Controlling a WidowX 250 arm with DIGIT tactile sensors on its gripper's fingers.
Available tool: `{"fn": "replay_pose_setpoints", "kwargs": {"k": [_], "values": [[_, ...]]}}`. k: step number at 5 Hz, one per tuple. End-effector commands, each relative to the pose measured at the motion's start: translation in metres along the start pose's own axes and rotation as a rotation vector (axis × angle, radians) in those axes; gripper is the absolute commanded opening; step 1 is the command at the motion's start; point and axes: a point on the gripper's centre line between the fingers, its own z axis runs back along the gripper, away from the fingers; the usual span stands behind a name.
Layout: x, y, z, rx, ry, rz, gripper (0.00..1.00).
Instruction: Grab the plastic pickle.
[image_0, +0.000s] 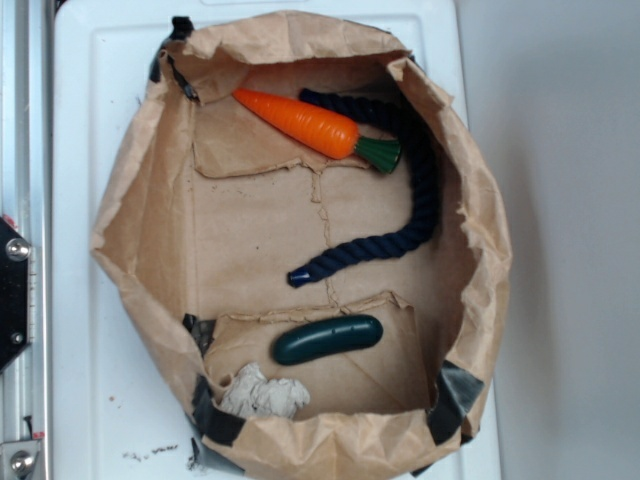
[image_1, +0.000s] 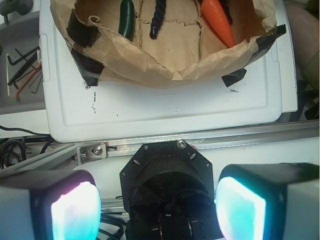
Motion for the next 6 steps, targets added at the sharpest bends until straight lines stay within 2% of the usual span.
{"fn": "replay_pose_setpoints", "kwargs": {"k": [1, 2, 4, 6], "values": [[0.000, 0.000, 0.000, 0.000, 0.000, 0.000, 1.00], [0.017, -0.007, -0.022, 0.003, -0.040, -0.026, 1.00], [0.062, -0.002, -0.048, -0.005, -0.115, 0.059, 1.00], [0.120, -0.010, -0.047, 0.006, -0.123, 0.149, 1.00]]}}
